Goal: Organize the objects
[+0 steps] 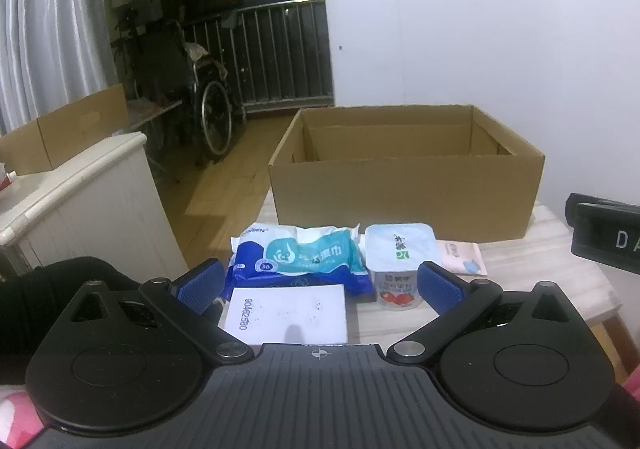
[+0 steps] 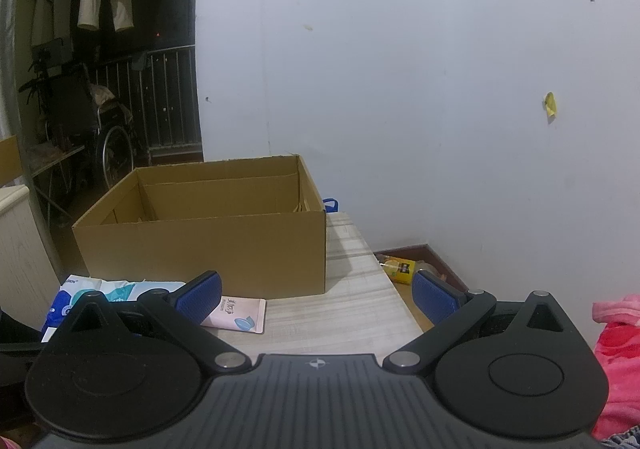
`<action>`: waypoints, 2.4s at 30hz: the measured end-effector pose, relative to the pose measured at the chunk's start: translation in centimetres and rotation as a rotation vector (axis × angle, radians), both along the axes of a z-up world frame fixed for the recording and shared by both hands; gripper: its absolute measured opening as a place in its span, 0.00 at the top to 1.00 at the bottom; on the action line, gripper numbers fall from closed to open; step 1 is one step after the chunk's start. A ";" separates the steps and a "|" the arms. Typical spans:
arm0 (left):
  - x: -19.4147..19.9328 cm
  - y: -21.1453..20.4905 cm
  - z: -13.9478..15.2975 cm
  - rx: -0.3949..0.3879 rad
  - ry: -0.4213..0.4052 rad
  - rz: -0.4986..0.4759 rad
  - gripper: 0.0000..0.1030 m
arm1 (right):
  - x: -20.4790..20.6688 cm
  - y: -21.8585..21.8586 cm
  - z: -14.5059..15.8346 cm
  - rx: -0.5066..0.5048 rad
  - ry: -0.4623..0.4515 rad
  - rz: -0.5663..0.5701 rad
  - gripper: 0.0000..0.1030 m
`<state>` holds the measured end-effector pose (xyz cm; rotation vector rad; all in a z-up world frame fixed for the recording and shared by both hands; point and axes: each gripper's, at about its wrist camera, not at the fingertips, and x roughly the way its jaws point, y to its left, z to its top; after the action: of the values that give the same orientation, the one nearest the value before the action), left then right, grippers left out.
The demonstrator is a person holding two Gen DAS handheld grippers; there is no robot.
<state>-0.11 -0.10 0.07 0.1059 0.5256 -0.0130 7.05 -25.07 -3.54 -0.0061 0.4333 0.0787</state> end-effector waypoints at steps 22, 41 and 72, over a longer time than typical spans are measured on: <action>1.0 -0.3 -0.9 0.023 0.076 0.006 0.00 | 1.1 1.0 -1.2 -0.027 0.113 0.021 0.00; 1.2 -0.3 -1.1 0.018 0.096 0.017 0.00 | 1.4 0.8 -1.0 -0.030 0.121 0.022 0.00; 1.0 -0.5 -1.0 0.033 0.098 0.058 0.00 | 1.4 0.8 -1.0 -0.028 0.123 0.020 0.00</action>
<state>0.93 -0.61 -0.90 0.1223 0.6265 0.0471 8.45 -24.26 -4.50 -0.0331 0.5576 0.0931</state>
